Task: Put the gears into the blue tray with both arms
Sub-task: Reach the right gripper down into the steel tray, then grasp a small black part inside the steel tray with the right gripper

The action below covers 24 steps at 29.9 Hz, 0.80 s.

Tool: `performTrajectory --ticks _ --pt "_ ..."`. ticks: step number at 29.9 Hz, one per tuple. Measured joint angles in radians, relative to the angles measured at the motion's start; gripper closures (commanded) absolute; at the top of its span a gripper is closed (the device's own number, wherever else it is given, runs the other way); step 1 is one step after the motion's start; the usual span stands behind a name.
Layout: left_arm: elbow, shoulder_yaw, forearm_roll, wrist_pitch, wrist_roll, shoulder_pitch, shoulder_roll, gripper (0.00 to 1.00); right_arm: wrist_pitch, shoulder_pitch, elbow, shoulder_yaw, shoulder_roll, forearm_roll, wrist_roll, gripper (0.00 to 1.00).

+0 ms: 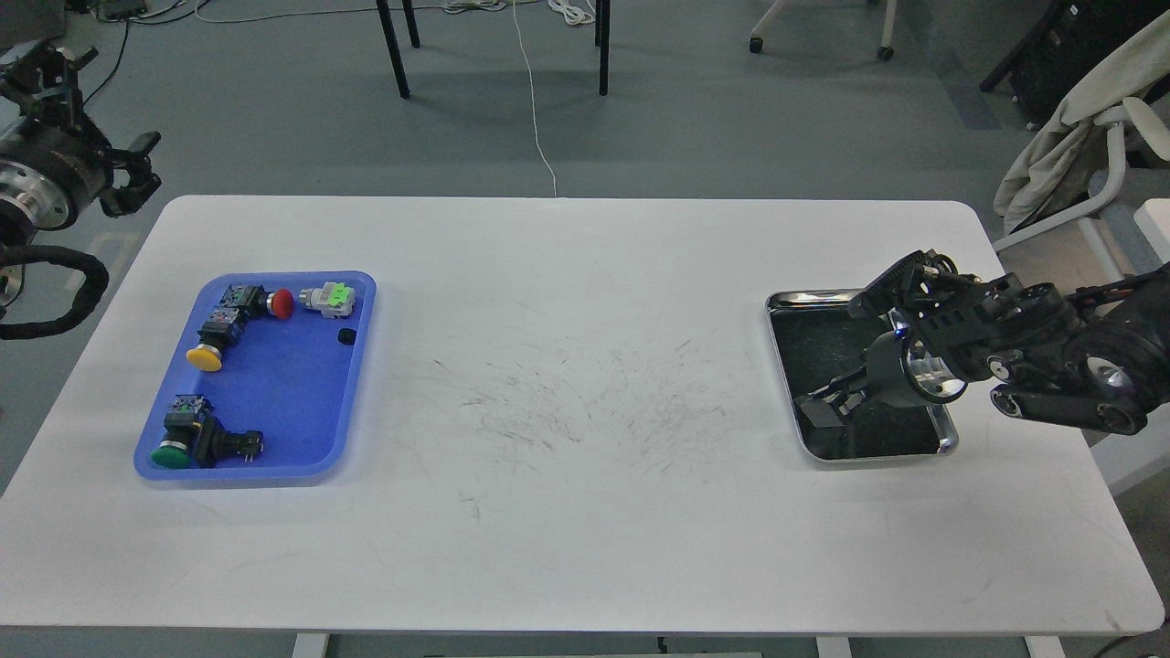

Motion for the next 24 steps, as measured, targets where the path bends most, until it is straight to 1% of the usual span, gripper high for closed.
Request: performTrajectory --ticks 5,7,11,14,17,19,24 --pt "0.0 0.0 0.0 0.0 0.0 0.0 0.0 0.07 0.003 -0.001 -0.001 -0.004 0.002 -0.003 0.006 0.23" --pt "0.002 0.0 0.0 0.0 0.0 0.0 0.0 0.07 0.004 -0.001 -0.001 -0.016 0.002 -0.003 0.011 0.26" --pt "0.01 0.0 0.0 0.0 0.0 0.001 -0.001 0.07 0.005 0.004 0.0 -0.039 0.001 -0.003 0.024 0.26" --pt "0.014 0.0 0.0 -0.001 0.0 0.001 -0.003 0.07 0.005 0.003 -0.005 -0.044 0.001 -0.003 0.028 0.32" --pt "0.014 0.0 0.0 -0.001 0.0 0.001 -0.003 0.07 0.005 -0.001 -0.01 -0.045 0.001 -0.003 0.028 0.35" --pt "0.014 0.0 0.001 -0.001 0.0 0.001 -0.003 0.07 0.005 -0.005 -0.014 -0.045 0.001 -0.003 0.028 0.39" --pt "0.014 0.0 0.001 -0.001 0.0 0.002 -0.003 0.07 0.005 -0.009 -0.016 -0.045 0.015 -0.003 0.028 0.43"
